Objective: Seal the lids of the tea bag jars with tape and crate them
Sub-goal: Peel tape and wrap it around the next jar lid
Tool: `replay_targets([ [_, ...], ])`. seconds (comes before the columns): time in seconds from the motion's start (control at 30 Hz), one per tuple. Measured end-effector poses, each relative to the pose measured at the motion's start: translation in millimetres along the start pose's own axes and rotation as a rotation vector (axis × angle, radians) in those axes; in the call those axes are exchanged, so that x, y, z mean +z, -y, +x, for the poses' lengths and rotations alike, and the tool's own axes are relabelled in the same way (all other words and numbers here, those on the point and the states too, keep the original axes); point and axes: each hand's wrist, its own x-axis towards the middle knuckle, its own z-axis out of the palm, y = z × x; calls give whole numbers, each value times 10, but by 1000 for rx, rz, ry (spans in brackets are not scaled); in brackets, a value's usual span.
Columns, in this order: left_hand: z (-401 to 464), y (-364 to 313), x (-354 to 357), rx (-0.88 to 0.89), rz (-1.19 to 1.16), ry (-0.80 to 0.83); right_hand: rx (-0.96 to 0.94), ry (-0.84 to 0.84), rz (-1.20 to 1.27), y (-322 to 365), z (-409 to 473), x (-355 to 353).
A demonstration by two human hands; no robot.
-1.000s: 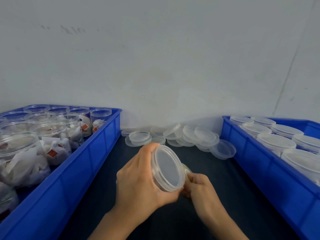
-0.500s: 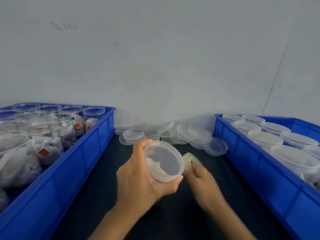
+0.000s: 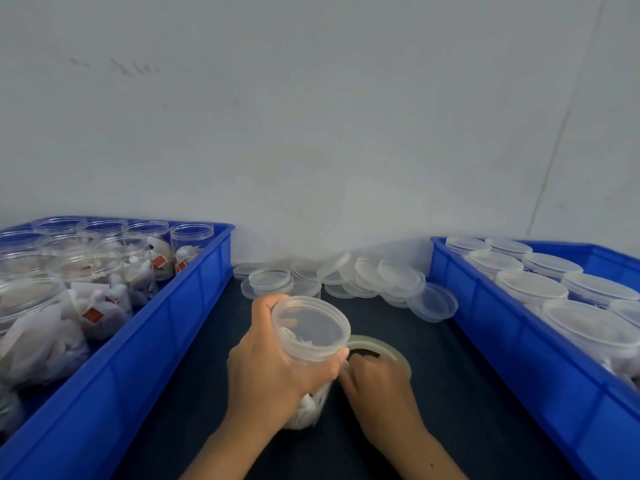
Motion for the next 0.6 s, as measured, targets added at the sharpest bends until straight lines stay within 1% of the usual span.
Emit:
replay_targets([
  [0.07, 22, 45, 1, -60, -84, -11, 24, 15, -102, 10, 14, 49],
  [0.1, 34, 65, 4, -78, -129, -16, 22, -15, -94, -3, 23, 76],
  [0.13, 44, 81, 10, -85, -170, -14, 18, -60, -43, -14, 23, 87],
  [0.17, 49, 91, 15, -91, -209, -10, 16, -111, 78, -9, 19, 68],
  [0.2, 51, 93, 23, -100, -250, -3, 25, -150, 327, 6, -2, 32],
  [0.23, 51, 92, 34, -111, -290, 6, 43, -135, 684, 64, 3, -32],
  [0.27, 50, 92, 45, -121, -323, 13, 45, -58, 1043, 126, -12, -99],
  [0.3, 47, 88, 56, -128, -350, 19, 35, 27, 1298, 160, -14, -146],
  [0.33, 42, 83, 67, -133, -370, 23, 17, 84, 1432, 179, -18, -173],
  [0.37, 36, 79, 77, -134, -384, 29, -27, 125, 1480, 200, -36, -188],
  [0.43, 23, 67, 90, -128, -399, 35, -104, 142, 1516, 248, -85, -206],
  [0.6, 17, 53, 107, -119, -420, 38, -99, 137, 1595, 245, -129, -193],
])
